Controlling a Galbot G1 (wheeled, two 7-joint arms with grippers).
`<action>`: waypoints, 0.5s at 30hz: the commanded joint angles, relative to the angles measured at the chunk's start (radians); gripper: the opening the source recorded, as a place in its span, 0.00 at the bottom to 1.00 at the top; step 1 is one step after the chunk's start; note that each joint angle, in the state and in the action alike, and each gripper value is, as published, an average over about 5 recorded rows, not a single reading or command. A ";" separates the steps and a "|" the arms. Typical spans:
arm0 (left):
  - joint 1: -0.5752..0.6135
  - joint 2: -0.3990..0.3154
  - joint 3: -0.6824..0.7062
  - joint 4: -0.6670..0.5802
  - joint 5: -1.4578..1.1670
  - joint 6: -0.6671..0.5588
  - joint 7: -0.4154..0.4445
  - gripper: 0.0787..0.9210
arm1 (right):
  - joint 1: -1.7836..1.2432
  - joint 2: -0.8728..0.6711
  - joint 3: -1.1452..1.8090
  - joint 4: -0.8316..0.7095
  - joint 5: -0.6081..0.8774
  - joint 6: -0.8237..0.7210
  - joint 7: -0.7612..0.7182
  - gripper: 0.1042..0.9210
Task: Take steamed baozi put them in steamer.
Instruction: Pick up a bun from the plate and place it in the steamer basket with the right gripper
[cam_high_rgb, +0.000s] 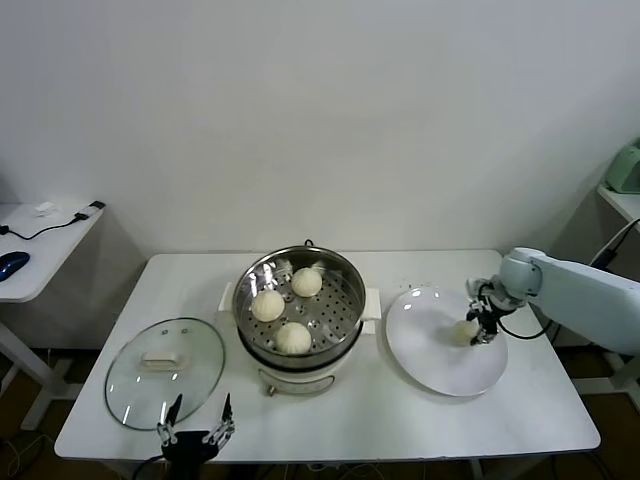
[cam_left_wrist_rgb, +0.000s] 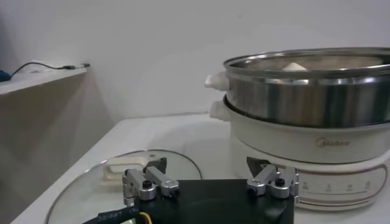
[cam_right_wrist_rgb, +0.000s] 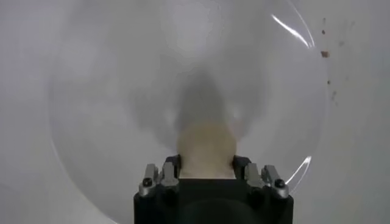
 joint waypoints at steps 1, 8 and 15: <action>0.002 0.004 0.008 -0.004 0.006 0.000 0.000 0.88 | 0.344 -0.042 -0.218 0.178 0.193 -0.017 0.000 0.58; 0.006 0.012 0.025 -0.018 0.013 0.003 0.001 0.88 | 0.824 0.049 -0.484 0.429 0.574 -0.091 0.039 0.58; 0.006 0.022 0.041 -0.034 0.021 0.003 0.004 0.88 | 0.933 0.220 -0.419 0.604 0.855 -0.227 0.172 0.58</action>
